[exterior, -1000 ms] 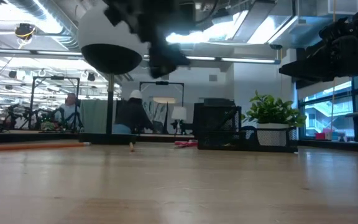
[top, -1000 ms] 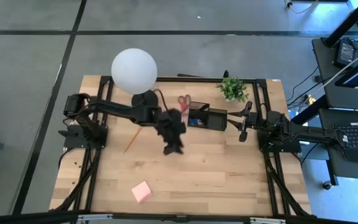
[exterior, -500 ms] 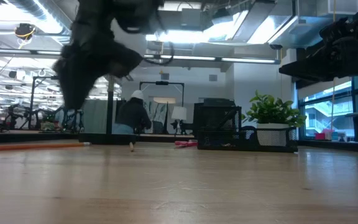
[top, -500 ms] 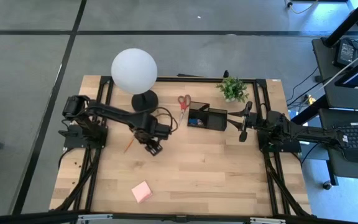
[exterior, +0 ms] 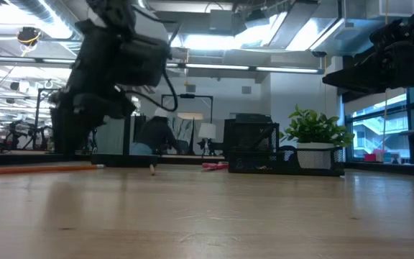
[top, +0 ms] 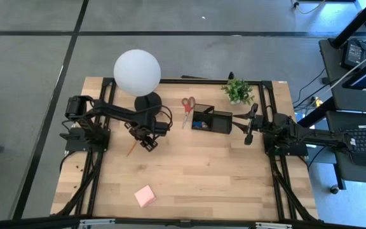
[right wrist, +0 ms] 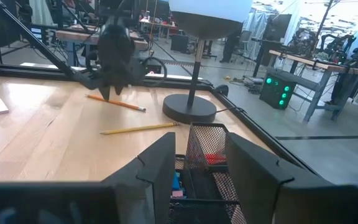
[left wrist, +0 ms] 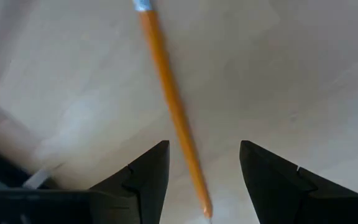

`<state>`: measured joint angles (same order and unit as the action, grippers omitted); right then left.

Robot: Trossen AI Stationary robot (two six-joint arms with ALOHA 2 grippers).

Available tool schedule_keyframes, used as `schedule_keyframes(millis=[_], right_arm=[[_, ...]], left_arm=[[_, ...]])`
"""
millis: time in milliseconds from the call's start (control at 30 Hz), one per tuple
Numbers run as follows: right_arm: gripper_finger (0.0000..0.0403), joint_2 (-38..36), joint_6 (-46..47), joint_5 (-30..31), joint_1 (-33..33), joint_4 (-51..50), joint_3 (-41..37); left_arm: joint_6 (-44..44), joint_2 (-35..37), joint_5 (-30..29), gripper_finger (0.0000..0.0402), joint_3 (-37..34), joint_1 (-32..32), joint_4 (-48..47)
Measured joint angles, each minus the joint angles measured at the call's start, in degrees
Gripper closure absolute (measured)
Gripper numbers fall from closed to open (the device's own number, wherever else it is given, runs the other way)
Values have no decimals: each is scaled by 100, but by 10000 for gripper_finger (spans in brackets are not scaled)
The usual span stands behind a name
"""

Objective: Pick and place office supplies into organizer
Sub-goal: Put the orange pencil into the black desk organizer

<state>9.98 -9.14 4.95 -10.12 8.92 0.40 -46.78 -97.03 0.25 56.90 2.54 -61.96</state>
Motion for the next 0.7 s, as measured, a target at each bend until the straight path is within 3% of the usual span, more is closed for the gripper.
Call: schedule_keyframes(millis=[400, 700], right_arm=[[258, 0, -24, 0, 2, -23, 0], [258, 1, -16, 1, 2, -25, 0]], left_arm=[[-55, 44, 433, 245, -872, 5, 868], [147, 42, 479, 278, -920, 1, 1019]])
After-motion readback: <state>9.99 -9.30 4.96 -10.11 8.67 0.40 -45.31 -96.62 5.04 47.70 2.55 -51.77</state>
